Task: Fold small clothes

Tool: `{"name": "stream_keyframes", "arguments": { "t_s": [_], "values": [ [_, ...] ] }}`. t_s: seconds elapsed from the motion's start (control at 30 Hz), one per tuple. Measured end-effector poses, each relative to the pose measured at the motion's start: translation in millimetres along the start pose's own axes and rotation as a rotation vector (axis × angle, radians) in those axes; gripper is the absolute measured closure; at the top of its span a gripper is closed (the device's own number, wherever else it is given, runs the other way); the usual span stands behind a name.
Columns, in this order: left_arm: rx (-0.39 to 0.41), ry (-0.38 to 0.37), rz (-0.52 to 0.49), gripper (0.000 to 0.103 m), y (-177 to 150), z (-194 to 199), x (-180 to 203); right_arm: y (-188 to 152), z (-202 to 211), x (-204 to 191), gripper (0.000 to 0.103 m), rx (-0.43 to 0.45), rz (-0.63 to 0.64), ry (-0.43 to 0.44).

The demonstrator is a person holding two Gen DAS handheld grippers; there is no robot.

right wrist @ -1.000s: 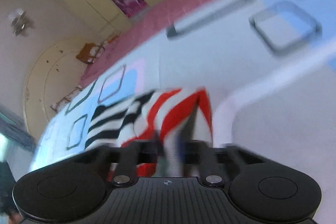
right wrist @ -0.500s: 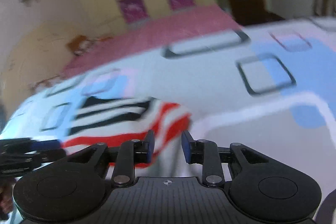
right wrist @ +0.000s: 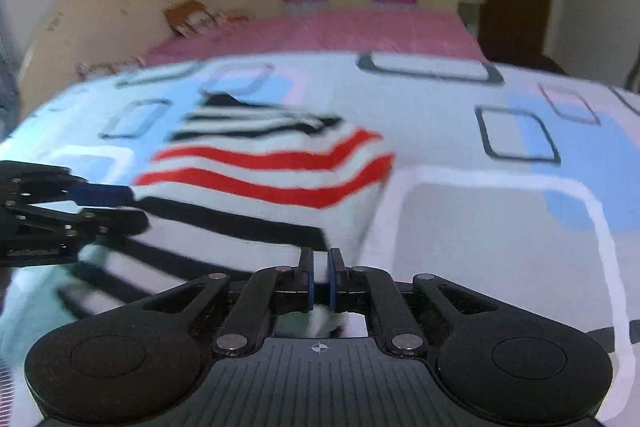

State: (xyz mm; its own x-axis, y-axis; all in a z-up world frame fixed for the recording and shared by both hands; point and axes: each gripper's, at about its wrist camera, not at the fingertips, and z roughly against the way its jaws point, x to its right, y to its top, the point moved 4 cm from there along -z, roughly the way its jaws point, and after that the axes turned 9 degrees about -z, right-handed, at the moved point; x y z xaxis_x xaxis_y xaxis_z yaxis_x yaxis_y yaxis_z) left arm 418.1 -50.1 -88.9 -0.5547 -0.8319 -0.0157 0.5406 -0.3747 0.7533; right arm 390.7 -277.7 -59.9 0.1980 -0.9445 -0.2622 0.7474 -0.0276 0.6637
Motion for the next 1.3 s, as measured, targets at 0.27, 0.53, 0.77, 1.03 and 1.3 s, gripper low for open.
{"name": "stream_keyframes", "arguments": {
  "t_s": [0.27, 0.53, 0.77, 1.03, 1.3],
  "values": [
    [-0.077, -0.01, 0.064, 0.076, -49, 3, 25, -48, -12, 2, 0.096, -0.117, 0.024, -0.019],
    [-0.083, -0.008, 0.135, 0.076, -58, 10, 31, -50, -12, 8, 0.096, -0.115, -0.007, -0.014],
    [0.004, 0.058, 0.196, 0.053, -30, 28, 6, -16, 22, 3, 0.096, 0.015, -0.116, 0.053],
    [-0.113, 0.085, 0.238, 0.037, -1, -37, -34, 26, -50, 8, 0.096, 0.011, -0.108, -0.038],
    [-0.047, 0.105, 0.221, 0.038, 19, -37, -48, 58, -48, 24, 0.096, 0.076, -0.13, -0.023]
  ]
}}
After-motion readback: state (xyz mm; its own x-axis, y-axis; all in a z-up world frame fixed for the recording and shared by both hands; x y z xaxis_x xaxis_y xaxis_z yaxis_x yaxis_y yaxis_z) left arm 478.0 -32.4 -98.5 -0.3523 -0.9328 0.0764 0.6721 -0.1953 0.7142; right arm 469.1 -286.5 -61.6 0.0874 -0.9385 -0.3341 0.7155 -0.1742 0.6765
